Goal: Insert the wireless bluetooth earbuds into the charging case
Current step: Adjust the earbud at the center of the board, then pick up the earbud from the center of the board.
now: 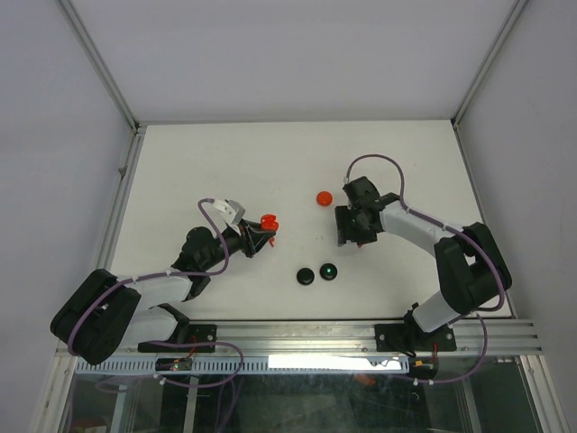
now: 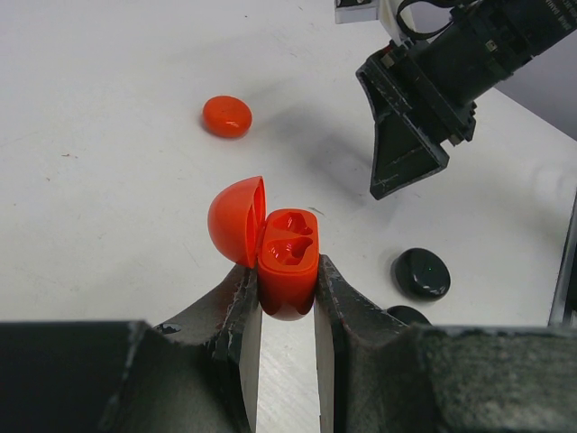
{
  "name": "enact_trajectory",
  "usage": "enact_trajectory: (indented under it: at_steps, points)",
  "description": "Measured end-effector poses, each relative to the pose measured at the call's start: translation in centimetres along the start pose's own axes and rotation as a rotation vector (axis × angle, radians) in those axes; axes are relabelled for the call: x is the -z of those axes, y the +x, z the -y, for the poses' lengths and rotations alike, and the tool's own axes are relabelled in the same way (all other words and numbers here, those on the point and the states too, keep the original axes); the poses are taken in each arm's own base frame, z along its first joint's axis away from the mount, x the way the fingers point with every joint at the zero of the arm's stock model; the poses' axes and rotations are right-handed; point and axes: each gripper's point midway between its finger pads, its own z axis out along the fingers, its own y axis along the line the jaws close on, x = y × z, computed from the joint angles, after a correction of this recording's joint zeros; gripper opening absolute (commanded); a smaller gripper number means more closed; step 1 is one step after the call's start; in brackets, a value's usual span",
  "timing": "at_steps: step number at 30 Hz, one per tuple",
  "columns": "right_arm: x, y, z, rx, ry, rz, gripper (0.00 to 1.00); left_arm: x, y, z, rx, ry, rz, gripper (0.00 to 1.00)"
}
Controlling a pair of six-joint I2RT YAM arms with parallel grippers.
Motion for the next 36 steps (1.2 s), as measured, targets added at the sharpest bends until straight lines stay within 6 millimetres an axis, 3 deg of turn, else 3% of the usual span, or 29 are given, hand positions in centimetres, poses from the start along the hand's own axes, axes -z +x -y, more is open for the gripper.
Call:
enact_trajectory:
  at_steps: [8,16,27,36]
  points:
    - [1.9,-1.4,1.1,-0.007,0.053,0.086,0.55,0.0,0.0,0.0,0.0,0.002,-0.001,0.0]
    - [0.9,-1.1,3.7,-0.045,0.149,0.055,0.46,0.0,0.1,0.3,0.0,0.015,-0.004,0.0]
    - [-0.6,-0.9,4.3,-0.043,0.175,0.025,0.33,0.1,0.2,0.7,-0.001,0.04,-0.011,0.0]
    - [-0.7,-1.0,4.3,-0.036,0.177,0.027,0.12,0.1,0.7,1.3,0.002,0.079,-0.029,0.0]
